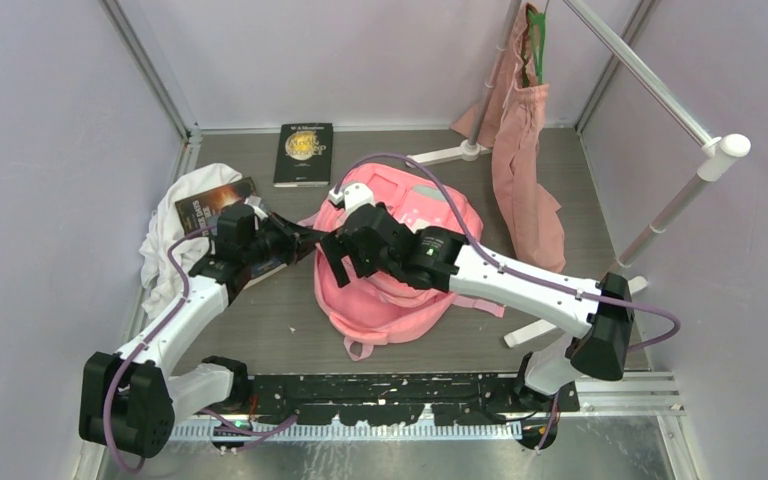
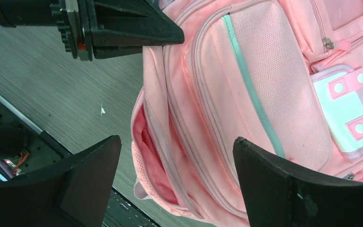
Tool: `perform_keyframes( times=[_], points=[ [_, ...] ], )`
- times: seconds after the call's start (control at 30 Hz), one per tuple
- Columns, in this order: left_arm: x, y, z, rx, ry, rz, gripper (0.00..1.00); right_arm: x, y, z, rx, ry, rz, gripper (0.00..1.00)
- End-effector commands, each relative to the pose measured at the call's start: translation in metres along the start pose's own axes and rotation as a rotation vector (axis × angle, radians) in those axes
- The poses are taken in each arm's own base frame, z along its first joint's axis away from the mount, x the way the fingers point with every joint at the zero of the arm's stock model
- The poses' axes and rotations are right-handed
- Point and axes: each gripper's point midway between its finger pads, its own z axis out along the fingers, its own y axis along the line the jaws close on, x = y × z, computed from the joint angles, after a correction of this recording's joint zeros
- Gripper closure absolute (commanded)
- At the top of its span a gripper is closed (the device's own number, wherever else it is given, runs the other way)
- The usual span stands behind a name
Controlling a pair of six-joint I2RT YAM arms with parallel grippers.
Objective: Pack the student bag
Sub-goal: Adjust the student bag at the center of the board.
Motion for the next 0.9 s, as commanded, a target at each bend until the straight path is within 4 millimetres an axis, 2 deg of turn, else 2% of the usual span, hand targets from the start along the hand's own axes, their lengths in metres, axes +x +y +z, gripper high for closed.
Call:
perform_keyframes(
  times=[0.0, 0.1, 0.2, 0.37, 0.5, 0.63, 0.7, 0.73, 0.87],
  points=[
    [-0.002, -0.049, -0.013, 0.148, -0.016, 0.077, 1.0, -0.013, -0.004, -0.013, 0.042, -0.067, -0.064, 0.05],
    [-0.002, -0.05, -0.013, 0.143, -0.014, 0.083, 1.0, 0.003, 0.001, -0.005, 0.005, -0.039, -0.103, 0.05],
    [-0.002, -0.049, -0.013, 0.14, -0.012, 0.085, 1.0, 0.024, -0.005, 0.004, 0.023, 0.005, -0.13, 0.06],
    [-0.003, -0.048, -0.011, 0.133, -0.015, 0.087, 1.0, 0.051, -0.014, 0.004, 0.025, 0.048, -0.147, 0.1],
    [-0.004, -0.048, -0.008, 0.128, -0.009, 0.085, 1.0, 0.065, -0.029, 0.013, 0.109, 0.088, -0.171, 0.37],
    [-0.004, -0.051, -0.006, 0.131, -0.001, 0.096, 1.0, 0.059, -0.03, 0.016, 0.131, 0.074, -0.183, 0.62],
    [-0.004, -0.045, -0.006, 0.107, 0.001, 0.093, 1.0, 0.047, -0.029, 0.012, 0.126, 0.031, -0.172, 0.91],
    [-0.004, -0.044, -0.006, 0.102, -0.005, 0.096, 1.0, 0.041, -0.03, 0.008, 0.128, 0.009, -0.162, 0.98],
    [-0.008, -0.041, -0.008, 0.073, -0.022, 0.124, 1.0, 0.013, -0.028, -0.015, 0.109, -0.068, -0.134, 0.99]
  ],
)
